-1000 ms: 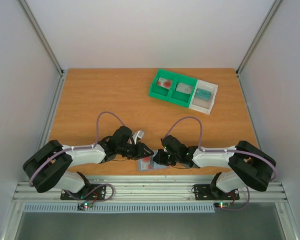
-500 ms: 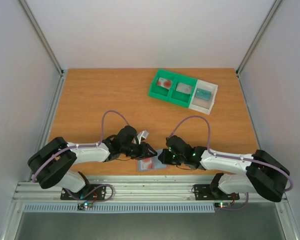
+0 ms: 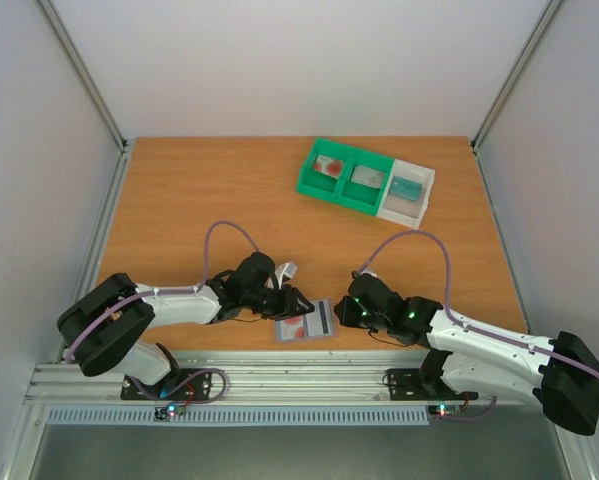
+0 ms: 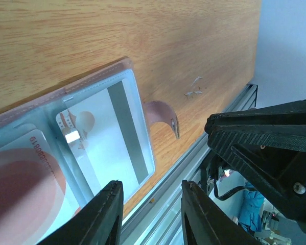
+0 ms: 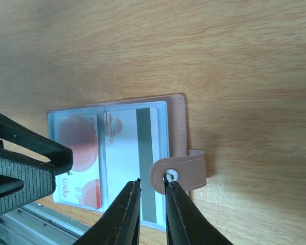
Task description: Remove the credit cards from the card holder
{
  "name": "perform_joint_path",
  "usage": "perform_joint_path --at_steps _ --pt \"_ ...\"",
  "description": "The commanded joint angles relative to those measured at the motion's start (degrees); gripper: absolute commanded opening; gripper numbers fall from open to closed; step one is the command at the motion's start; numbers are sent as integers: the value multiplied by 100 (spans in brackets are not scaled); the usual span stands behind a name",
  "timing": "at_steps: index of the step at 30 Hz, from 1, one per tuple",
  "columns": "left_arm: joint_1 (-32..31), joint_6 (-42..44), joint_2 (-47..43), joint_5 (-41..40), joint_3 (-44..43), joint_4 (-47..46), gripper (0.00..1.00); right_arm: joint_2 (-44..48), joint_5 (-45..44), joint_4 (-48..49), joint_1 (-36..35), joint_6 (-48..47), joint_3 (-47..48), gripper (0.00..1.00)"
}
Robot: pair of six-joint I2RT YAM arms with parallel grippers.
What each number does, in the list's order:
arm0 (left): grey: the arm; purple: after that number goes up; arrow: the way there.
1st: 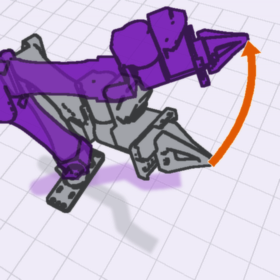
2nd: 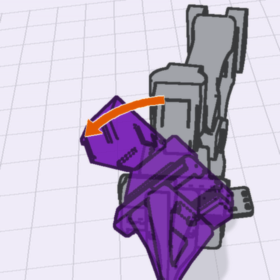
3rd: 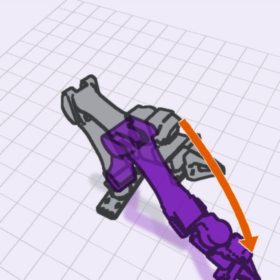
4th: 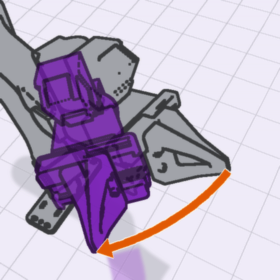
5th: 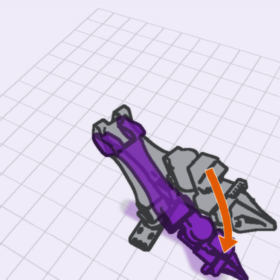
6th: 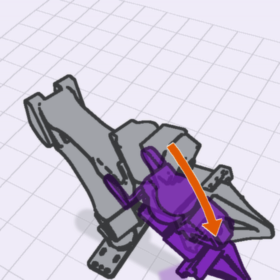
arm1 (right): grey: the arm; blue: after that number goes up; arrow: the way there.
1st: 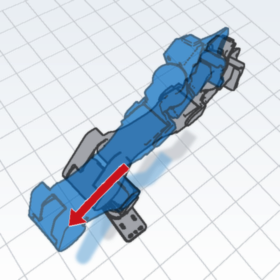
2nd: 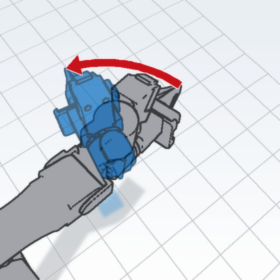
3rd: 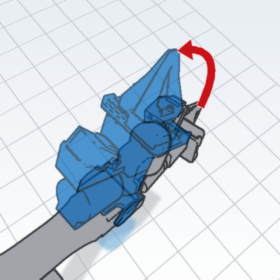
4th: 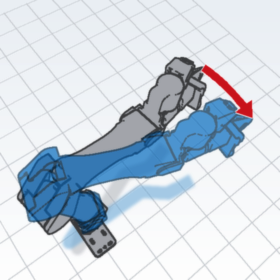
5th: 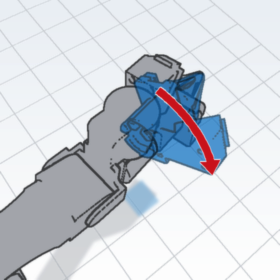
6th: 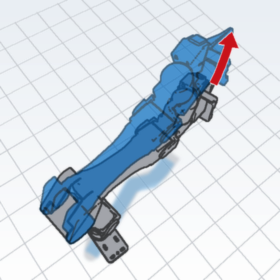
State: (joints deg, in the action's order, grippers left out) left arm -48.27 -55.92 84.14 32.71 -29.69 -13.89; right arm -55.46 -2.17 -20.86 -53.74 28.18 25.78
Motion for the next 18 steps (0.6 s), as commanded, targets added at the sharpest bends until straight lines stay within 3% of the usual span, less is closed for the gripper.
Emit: perform_joint_path --at_steps 1,18 --pt "-34 129 -47 -244 -73 43 33 18 -148 -167 -41 -100 152 16" --pt "11 155 -18 -713 157 202 32 -1274 568 732 -41 -248 464 17"
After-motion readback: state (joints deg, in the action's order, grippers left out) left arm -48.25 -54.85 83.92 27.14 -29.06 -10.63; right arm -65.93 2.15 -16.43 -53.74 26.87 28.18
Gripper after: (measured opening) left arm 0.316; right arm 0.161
